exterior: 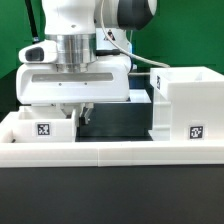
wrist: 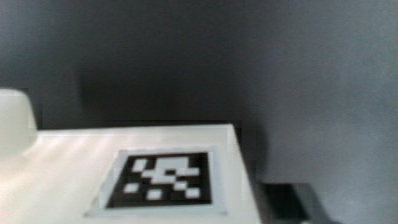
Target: Assemble drawer
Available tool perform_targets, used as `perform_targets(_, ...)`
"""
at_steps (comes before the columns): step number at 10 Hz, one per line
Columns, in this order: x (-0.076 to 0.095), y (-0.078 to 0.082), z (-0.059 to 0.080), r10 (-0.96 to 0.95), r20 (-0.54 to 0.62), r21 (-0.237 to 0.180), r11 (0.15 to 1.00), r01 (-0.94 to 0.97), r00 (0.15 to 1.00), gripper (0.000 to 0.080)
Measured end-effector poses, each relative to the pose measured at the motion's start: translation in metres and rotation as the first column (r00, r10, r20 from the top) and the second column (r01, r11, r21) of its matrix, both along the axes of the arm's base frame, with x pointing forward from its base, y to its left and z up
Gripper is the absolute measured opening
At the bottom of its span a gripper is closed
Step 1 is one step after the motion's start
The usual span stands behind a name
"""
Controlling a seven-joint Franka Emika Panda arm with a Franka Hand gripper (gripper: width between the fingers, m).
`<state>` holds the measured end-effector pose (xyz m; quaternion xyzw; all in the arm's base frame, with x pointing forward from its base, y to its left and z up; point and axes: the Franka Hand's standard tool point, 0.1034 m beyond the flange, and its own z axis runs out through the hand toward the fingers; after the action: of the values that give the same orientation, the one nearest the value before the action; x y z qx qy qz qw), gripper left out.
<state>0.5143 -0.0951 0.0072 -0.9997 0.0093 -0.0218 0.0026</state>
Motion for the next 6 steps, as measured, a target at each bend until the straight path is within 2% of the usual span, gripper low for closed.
perform_targets(1,0.0,0.0,0.0,0.0,0.0,0.0,1.0,0.0,1.0,0.0106)
perform_targets(2,0.0,0.0,0.0,0.0,0.0,0.0,1.0,0.0,1.0,0.0041)
perform_targets(6,0.0,0.0,0.0,0.0,0.0,0.0,1.0,0.0,1.0,0.0041)
